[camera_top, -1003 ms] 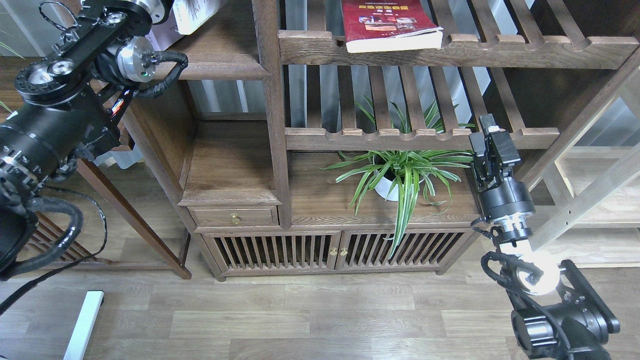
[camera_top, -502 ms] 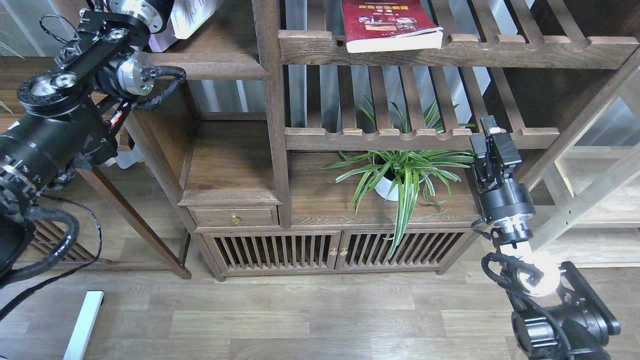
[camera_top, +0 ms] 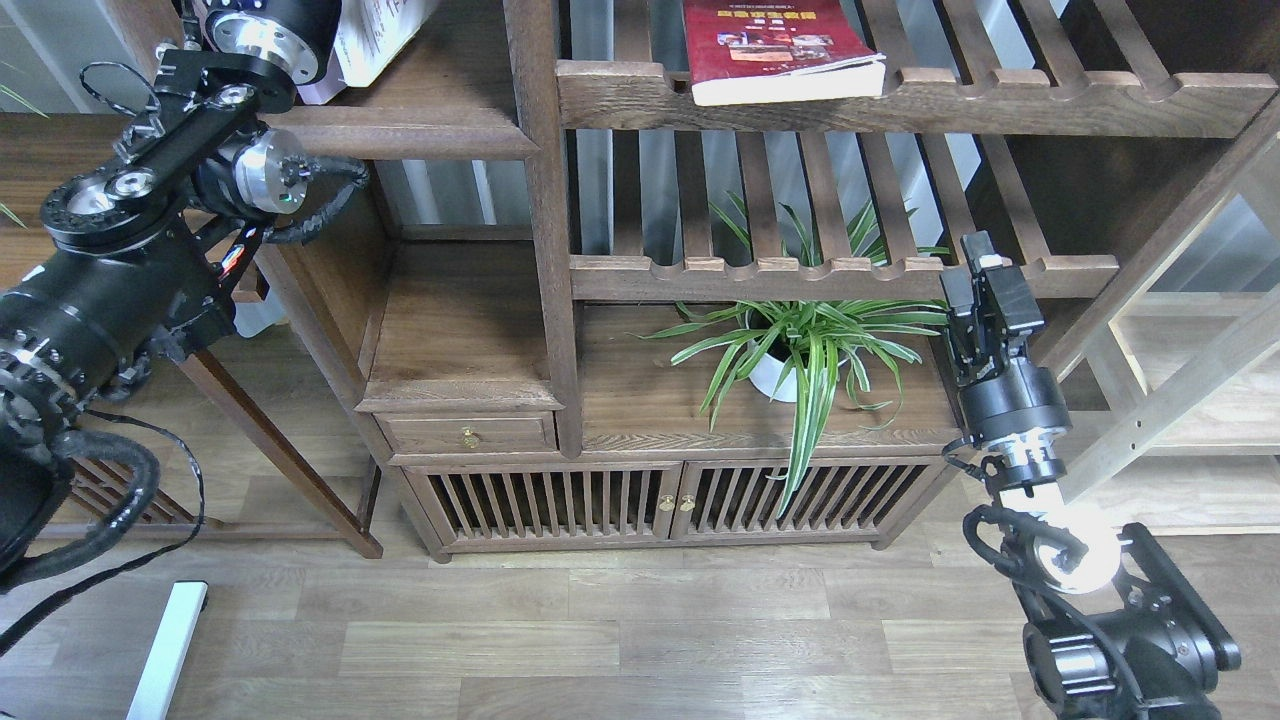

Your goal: Organize books on shelf

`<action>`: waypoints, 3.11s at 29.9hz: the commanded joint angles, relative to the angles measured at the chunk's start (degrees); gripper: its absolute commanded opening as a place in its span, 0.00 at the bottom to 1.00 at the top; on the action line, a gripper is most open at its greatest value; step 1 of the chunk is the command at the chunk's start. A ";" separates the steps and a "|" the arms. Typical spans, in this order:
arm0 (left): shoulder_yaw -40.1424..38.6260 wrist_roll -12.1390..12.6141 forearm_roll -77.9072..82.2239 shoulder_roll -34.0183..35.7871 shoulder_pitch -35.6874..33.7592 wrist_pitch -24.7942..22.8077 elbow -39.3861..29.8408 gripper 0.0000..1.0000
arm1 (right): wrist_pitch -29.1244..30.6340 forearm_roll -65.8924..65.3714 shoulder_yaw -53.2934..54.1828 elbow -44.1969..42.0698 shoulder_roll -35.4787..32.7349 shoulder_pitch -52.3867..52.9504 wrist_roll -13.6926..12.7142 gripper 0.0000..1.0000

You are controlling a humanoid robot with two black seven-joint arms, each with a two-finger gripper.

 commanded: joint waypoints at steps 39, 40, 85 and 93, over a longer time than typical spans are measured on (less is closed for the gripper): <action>0.39 -4.25 -0.97 0.01 1.38 -3.86 3.44 0.19 | 0.00 0.31 0.00 0.17 -0.70 -0.03 0.00 0.72; 0.66 -4.33 -0.97 0.01 1.47 -3.86 3.36 0.20 | 0.00 0.31 0.00 0.17 -0.70 -0.03 0.00 0.72; -1.97 -3.81 -1.06 9.67 0.59 -2.81 -10.09 0.34 | 0.00 0.22 -2.20 0.17 -0.53 0.59 -0.27 0.72; -5.57 -3.54 -1.06 10.47 -1.86 -2.63 -13.95 0.34 | 0.00 0.22 -2.11 0.17 -0.88 0.59 -0.27 0.72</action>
